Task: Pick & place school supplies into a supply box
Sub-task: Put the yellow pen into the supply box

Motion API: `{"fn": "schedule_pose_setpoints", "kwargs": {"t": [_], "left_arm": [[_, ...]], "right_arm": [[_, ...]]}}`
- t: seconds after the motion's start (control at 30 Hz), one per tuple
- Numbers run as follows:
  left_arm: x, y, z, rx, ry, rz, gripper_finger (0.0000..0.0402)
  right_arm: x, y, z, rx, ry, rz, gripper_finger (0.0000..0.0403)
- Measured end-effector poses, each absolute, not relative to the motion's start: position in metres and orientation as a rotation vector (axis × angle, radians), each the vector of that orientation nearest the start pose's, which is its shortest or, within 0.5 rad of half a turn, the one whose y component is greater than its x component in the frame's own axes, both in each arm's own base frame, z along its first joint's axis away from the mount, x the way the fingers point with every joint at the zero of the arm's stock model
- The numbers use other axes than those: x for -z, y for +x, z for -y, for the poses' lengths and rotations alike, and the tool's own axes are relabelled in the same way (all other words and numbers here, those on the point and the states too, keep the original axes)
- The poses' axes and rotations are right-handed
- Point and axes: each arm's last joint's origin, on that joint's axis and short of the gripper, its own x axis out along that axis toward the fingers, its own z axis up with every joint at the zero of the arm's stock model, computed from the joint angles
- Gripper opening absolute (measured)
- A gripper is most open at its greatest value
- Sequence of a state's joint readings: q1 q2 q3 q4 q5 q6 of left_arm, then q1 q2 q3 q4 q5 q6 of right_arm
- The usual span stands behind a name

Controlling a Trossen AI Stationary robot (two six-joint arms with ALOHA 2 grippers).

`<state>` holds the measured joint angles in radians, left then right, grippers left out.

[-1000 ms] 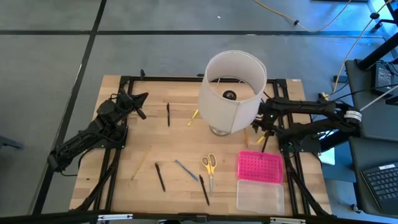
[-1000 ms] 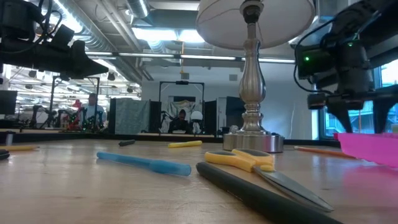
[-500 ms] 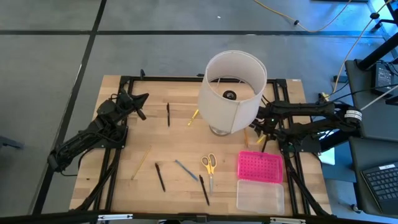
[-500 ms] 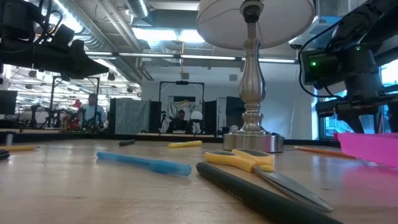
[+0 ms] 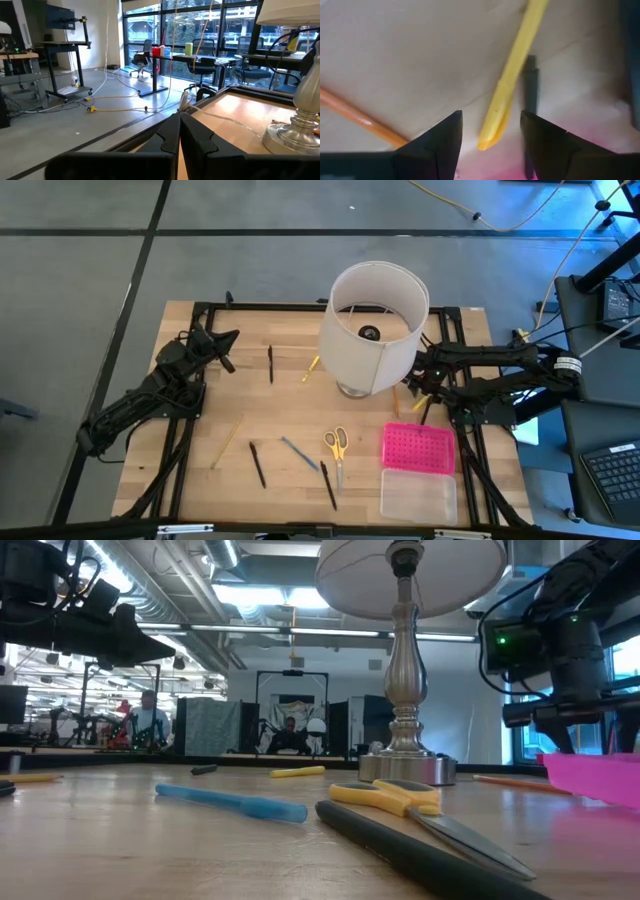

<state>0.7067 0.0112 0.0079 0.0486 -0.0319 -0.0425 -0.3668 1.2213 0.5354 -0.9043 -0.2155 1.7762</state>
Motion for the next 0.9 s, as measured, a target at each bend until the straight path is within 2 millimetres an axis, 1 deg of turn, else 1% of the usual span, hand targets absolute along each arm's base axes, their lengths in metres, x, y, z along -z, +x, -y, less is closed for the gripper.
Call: {"fn": "schedule_pose_setpoints", "kwargs": {"t": [0.23,0.63,0.9], "left_arm": [[-0.17,0.074,-0.064,-0.737,-0.032,0.062,0.0006],[-0.17,0.074,-0.064,-0.737,-0.047,0.068,0.0006],[-0.17,0.074,-0.064,-0.737,-0.048,0.068,0.0006]], "right_arm": [[-0.147,0.149,0.051,1.504,1.795,-1.022,0.0204],[-0.147,0.151,0.041,1.506,1.775,-1.044,0.0204],[-0.147,0.152,0.04,1.509,1.773,-1.044,0.0204]]}}
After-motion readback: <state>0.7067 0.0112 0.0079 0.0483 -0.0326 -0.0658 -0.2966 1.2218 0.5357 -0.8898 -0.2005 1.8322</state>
